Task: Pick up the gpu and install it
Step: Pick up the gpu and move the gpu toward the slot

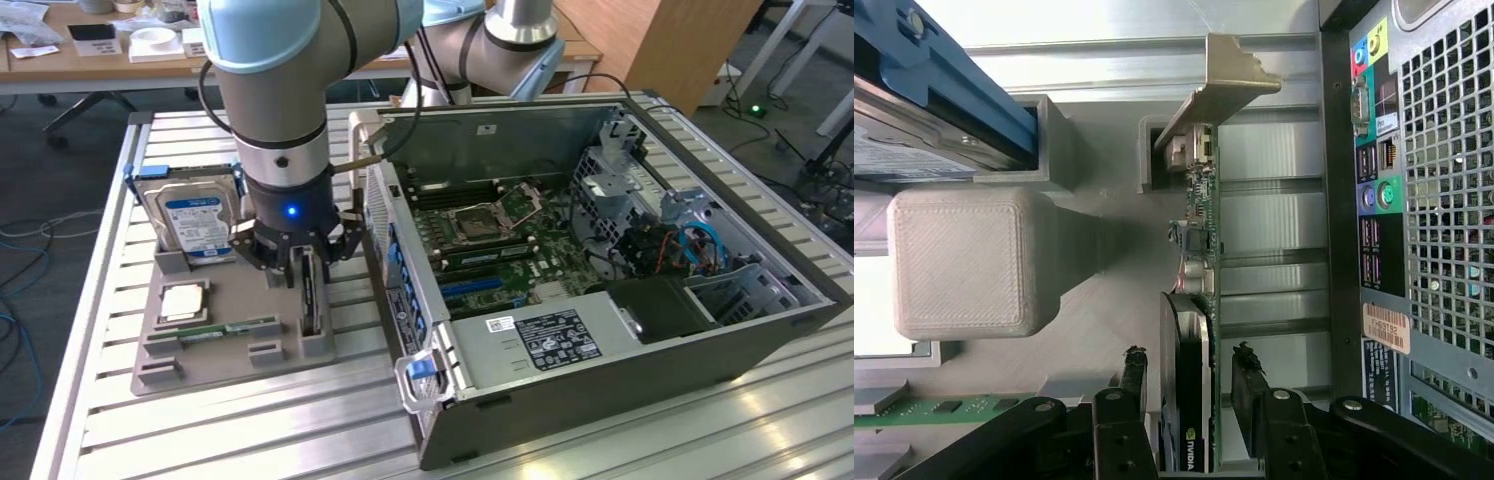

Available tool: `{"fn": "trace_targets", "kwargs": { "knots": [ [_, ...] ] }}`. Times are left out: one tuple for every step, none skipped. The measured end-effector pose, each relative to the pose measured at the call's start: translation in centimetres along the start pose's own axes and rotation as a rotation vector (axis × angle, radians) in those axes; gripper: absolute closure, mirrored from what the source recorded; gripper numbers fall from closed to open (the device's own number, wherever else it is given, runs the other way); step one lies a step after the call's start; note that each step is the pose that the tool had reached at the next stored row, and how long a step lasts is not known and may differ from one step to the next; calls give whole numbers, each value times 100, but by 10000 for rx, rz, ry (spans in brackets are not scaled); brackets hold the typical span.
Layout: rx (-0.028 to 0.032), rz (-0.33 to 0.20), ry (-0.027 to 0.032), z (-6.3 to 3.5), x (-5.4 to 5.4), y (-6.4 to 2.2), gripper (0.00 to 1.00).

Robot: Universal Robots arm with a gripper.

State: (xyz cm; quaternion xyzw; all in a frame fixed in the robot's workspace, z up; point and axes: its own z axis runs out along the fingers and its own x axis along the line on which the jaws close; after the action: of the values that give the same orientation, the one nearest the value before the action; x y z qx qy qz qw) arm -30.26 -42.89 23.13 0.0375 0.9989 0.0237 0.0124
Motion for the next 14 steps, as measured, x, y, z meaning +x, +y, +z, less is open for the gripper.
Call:
{"fn": "trace_targets", "kwargs": {
  "knots": [
    [0,0,0,0,0,0,53],
    [1,0,0,0,0,0,53],
    [0,0,1,0,0,0,53],
    [0,0,0,0,0,0,53],
    [1,0,0,0,0,0,53],
    [0,0,0,0,0,0,53],
    [0,-1,0,0,0,0,53],
    [0,-1,1,0,0,0,53],
    [0,-1,0,0,0,0,54],
    [0,0,0,0,0,0,54],
    [0,0,0,0,0,0,54],
    [0,0,0,0,0,0,61],
    [0,0,0,0,0,0,61],
    [-1,-1,0,1,-1,0,61]
  ]
}}
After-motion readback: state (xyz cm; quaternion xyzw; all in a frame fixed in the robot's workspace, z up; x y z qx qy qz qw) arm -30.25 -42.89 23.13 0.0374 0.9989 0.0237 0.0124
